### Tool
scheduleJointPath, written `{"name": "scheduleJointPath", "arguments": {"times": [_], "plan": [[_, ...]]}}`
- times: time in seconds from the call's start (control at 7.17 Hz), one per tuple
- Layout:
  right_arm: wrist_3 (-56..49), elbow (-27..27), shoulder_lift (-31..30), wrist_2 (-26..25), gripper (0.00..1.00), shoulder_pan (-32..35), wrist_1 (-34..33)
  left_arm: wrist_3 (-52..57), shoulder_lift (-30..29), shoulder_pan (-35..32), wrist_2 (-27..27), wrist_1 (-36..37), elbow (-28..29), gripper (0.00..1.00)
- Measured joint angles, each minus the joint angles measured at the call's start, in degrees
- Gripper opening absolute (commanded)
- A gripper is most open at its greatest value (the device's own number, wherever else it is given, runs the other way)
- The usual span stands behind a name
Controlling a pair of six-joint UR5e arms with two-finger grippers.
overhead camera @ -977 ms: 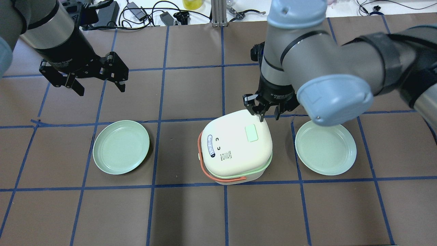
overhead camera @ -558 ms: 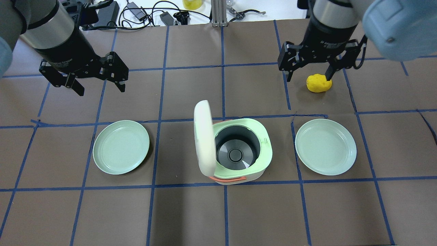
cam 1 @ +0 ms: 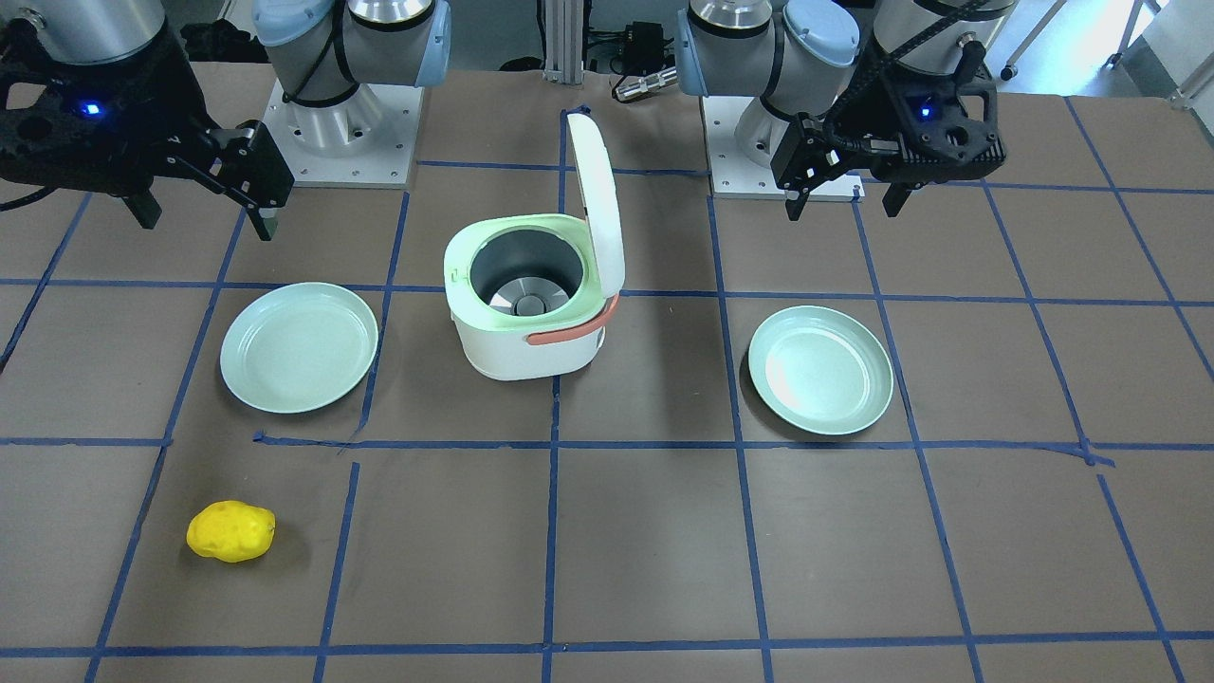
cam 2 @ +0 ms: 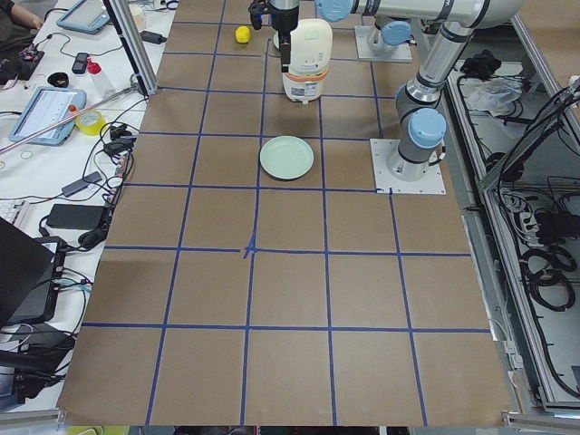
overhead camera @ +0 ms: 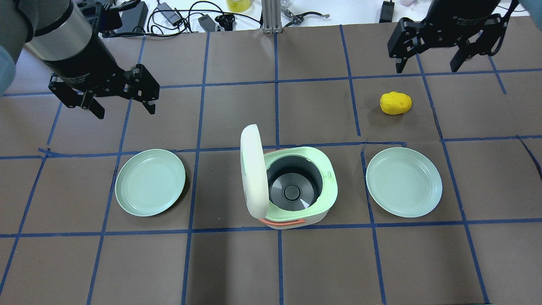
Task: Press rice cooker button
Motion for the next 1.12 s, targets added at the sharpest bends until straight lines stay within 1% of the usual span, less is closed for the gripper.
{"name": "scheduleJointPath", "arguments": {"times": [0.56, 0.98, 1.12], "plan": [[0.5, 0.63, -0.02, 0.79, 1.0, -0.03, -0.82, 0.04, 0.0, 0.0, 0.0, 0.0, 0.0, 1.0], [0.54, 2.61, -0.05, 1.53, 1.0, 0.36, -5.26, 0.02, 0.0, 0.0, 0.0, 0.0, 0.0, 1.0], [0.53, 2.9, -0.15, 1.86, 1.0, 0.37, -5.85, 0.03, 0.0, 0.0, 0.0, 0.0, 0.0, 1.0]]}}
